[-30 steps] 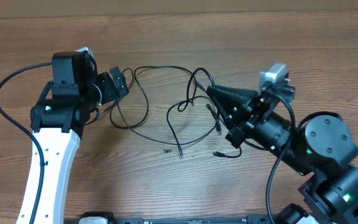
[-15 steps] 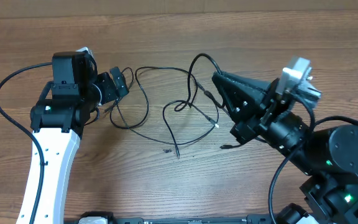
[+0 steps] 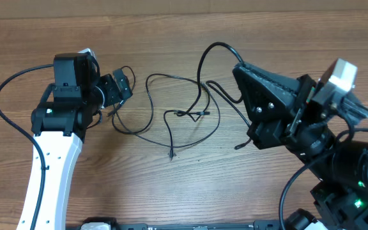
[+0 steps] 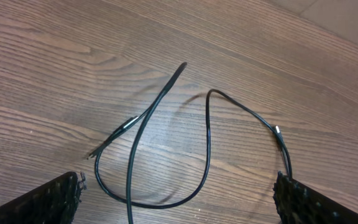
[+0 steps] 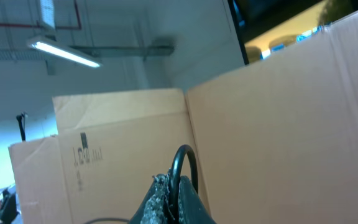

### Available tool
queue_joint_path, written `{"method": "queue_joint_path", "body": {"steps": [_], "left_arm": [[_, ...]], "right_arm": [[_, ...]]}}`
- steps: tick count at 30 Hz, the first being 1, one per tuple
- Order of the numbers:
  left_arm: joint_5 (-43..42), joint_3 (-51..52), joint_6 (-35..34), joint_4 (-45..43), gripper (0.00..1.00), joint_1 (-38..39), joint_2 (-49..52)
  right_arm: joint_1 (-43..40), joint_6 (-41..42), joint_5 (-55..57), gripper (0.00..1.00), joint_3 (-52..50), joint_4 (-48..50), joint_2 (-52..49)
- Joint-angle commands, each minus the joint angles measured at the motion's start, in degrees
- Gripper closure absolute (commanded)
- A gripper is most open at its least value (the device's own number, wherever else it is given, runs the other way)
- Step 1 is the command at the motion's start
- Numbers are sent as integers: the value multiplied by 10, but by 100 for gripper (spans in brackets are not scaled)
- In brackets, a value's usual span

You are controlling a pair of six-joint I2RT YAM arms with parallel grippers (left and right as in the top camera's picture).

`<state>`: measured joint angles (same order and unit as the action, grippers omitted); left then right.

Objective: Untangle cables

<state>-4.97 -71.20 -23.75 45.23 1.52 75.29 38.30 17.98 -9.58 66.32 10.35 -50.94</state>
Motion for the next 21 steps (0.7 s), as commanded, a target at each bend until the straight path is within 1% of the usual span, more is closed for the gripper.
{"method": "queue_joint_path", "body": {"steps": [1,10,16,18,19,21], "left_arm": [[-6,-12,10,0,0,0,3],[-6,-12,10,0,0,0,4],[-6,-12,10,0,1,1,4],[-6,-12,10,0,0,0,4],[-6,-12,10,0,0,0,4],[-6,-12,10,0,0,0,4]], "right_arm": [[2,-5,11,96,20,22,7],[2,-5,12,96,20,52,7],[2,-5,23,96,20,43,6],[2,-8,65,96,20,14,1],[2,-27,102,96,20,-12,-4],[2,-36,170,96,20,-49,-14]]}}
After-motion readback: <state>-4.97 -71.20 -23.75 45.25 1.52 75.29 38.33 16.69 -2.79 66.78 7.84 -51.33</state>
